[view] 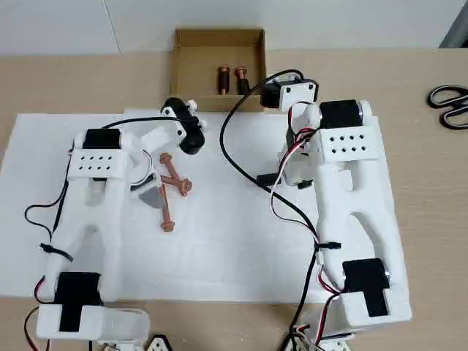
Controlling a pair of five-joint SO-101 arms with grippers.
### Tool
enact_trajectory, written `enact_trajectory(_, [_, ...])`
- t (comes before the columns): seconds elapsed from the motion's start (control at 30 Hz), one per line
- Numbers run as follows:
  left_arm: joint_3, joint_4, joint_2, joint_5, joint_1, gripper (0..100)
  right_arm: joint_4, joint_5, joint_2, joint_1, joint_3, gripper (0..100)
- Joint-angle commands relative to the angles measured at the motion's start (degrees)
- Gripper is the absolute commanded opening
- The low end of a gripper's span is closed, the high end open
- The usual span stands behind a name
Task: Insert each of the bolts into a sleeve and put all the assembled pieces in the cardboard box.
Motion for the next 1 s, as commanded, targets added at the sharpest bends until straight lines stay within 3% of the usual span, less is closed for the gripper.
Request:
enact_trajectory(0.0, [-2.42, -3.52, 0.79, -8.26, -0.18, 31, 0.92, 0.62, -3.30, 0.22, -0.18, 0.4])
enact_trajectory(0.27, [-2.42, -9.85, 6.86, -15.74, 0.18, 31, 1.01, 0.62, -3.21, 0.22, 0.00, 0.4])
enact_trajectory(0.6, [-4.09, -10.29, 8.09, -16.09, 5.98, 31, 0.57, 0.62, -3.21, 0.04, 2.46, 0.4])
enact_trajectory(0.97, [-4.26, -10.37, 13.01, -15.91, 7.74, 19, 0.48, 0.62, -3.21, -0.04, 2.46, 0.4])
